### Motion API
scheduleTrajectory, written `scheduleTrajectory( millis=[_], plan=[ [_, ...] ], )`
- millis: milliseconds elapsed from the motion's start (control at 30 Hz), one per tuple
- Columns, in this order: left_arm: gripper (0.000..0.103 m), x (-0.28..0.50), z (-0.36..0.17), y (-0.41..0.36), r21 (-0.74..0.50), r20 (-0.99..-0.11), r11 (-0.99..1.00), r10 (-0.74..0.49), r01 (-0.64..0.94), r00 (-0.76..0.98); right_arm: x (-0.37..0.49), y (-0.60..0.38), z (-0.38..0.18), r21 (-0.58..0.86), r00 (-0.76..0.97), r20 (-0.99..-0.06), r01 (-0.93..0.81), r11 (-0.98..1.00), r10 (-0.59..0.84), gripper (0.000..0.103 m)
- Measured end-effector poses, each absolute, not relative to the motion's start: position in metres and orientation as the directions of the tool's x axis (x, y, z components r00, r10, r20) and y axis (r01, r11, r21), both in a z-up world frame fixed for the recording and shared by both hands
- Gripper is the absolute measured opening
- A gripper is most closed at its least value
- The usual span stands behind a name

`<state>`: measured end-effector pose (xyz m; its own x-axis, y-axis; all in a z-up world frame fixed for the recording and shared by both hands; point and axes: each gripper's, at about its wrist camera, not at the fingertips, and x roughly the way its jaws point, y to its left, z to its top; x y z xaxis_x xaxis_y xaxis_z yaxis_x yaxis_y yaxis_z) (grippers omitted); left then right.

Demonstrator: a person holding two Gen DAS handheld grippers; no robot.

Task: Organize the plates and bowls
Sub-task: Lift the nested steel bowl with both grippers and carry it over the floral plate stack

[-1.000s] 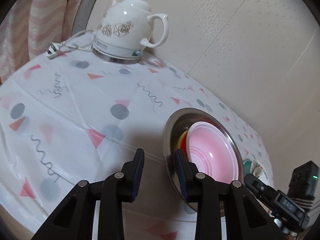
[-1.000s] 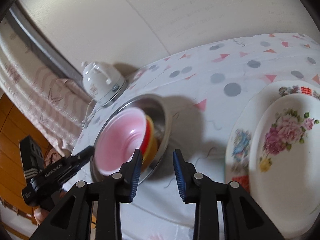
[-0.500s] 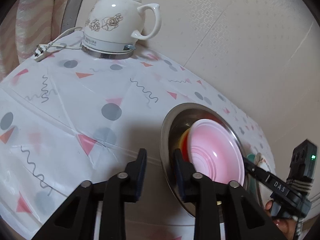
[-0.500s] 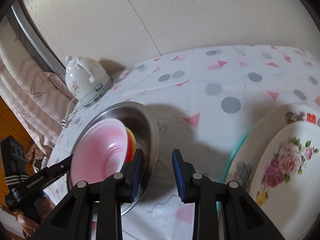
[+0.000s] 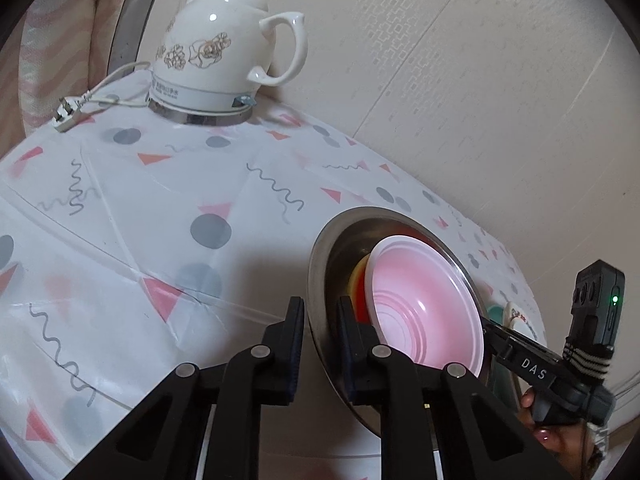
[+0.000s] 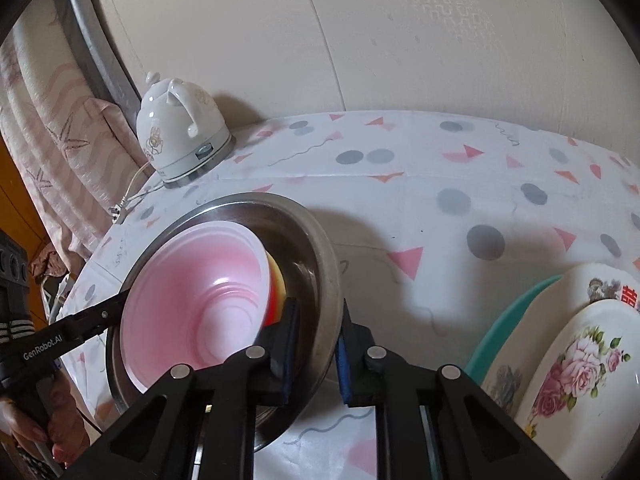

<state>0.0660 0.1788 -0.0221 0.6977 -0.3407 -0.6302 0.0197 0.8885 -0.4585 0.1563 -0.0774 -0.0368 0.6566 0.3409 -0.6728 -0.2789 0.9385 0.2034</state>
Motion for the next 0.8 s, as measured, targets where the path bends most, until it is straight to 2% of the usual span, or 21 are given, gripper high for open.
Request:
scheduleTrajectory(
  millis=[167, 567, 800],
  plan=[
    [0.017, 0.061, -0.020, 0.175, -0.416, -0.629, 0.909, -0.307, 0.025, 0.714, 0.156, -0.078, -0.038, 0.215, 0.653, -0.669, -0.287, 0.933, 0.355, 0.016],
    [0.014, 0.050, -0.026, 0.178, -0.461, -0.582, 0.887, -0.335, 0.039, 0.741, 0.148, -0.086, -0.034, 0.307, 0.667, -0.610, -0.299, 0.904, 0.428, 0.014],
    [0.015, 0.044, -0.027, 0.168, -0.437, -0.580, 0.898, -0.322, 0.048, 0.748, 0.137, -0.093, -0.029, 0.321, 0.686, -0.584, -0.296, 0.900, 0.434, 0.014]
  ],
)
